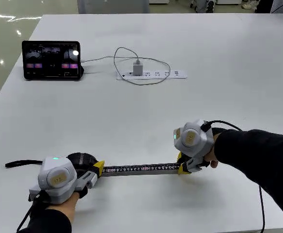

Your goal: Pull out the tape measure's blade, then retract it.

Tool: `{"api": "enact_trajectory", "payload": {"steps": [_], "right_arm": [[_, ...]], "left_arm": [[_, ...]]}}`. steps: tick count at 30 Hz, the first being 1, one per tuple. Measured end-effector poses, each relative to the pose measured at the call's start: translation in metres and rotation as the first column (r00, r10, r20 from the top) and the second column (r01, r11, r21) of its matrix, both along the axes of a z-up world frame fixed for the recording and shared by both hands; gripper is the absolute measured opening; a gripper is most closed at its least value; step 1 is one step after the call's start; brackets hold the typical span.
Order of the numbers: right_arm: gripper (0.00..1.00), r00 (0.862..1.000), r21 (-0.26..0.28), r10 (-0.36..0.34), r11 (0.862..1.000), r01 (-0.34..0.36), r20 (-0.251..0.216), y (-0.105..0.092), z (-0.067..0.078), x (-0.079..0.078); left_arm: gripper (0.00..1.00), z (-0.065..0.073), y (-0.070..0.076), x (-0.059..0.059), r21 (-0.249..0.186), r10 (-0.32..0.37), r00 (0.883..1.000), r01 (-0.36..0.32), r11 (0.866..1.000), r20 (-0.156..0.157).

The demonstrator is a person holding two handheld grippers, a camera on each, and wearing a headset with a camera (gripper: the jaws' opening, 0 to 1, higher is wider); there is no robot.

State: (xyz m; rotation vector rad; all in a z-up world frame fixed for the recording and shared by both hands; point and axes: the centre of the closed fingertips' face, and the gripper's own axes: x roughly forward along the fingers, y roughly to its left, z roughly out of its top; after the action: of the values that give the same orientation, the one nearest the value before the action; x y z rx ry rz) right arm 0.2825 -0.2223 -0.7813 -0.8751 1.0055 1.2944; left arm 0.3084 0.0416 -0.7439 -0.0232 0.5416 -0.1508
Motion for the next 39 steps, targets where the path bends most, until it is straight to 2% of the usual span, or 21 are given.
{"api": "enact_trajectory", "payload": {"steps": [39], "right_arm": [[0.1, 1.0, -0.01, 0.0, 1.0, 0.0, 0.002, 0.012, 0.001, -0.001]], "left_arm": [[0.63, -0.004, 0.001, -0.001, -0.015, -0.005, 1.0, 0.005, 1.0, -0.028]]}}
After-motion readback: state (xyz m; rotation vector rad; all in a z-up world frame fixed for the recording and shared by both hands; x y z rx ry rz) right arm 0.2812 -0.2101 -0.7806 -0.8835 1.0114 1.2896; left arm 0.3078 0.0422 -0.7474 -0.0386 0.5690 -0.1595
